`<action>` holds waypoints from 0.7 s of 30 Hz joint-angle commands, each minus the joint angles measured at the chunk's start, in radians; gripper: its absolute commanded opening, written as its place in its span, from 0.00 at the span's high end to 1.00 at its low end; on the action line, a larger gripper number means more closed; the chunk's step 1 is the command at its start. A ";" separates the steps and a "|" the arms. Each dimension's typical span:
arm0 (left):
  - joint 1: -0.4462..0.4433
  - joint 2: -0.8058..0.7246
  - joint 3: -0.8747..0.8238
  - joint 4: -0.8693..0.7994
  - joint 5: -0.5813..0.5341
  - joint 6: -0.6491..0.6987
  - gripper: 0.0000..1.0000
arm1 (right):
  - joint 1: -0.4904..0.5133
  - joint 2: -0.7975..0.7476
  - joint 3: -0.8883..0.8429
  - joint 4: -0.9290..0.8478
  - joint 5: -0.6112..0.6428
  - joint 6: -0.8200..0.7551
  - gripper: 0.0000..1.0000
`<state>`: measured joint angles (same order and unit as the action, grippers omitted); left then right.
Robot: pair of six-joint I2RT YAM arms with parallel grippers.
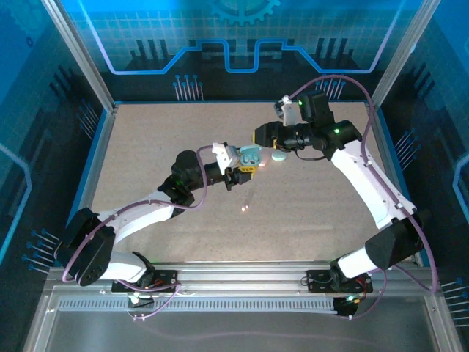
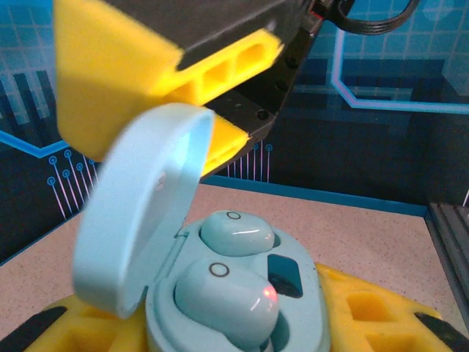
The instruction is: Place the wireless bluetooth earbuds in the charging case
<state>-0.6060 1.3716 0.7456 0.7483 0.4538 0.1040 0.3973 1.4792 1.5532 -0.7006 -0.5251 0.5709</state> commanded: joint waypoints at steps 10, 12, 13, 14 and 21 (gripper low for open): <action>0.031 0.009 0.038 0.111 0.034 -0.086 0.65 | -0.021 -0.046 -0.088 0.042 -0.218 -0.014 0.43; 0.033 0.010 0.039 0.114 0.037 -0.090 0.65 | -0.025 -0.044 -0.109 0.072 -0.272 0.003 0.43; 0.033 0.010 0.037 0.117 0.037 -0.092 0.65 | -0.028 -0.040 -0.120 0.090 -0.303 0.014 0.42; 0.035 0.011 0.038 0.120 0.037 -0.094 0.65 | -0.030 -0.035 -0.127 0.104 -0.331 0.023 0.42; 0.038 0.015 0.038 0.131 0.040 -0.105 0.65 | -0.029 0.000 -0.166 0.175 -0.454 0.073 0.45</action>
<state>-0.5777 1.3766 0.7506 0.8196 0.4698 0.0196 0.3767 1.4639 1.4040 -0.5686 -0.8871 0.6147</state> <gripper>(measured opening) 0.399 0.553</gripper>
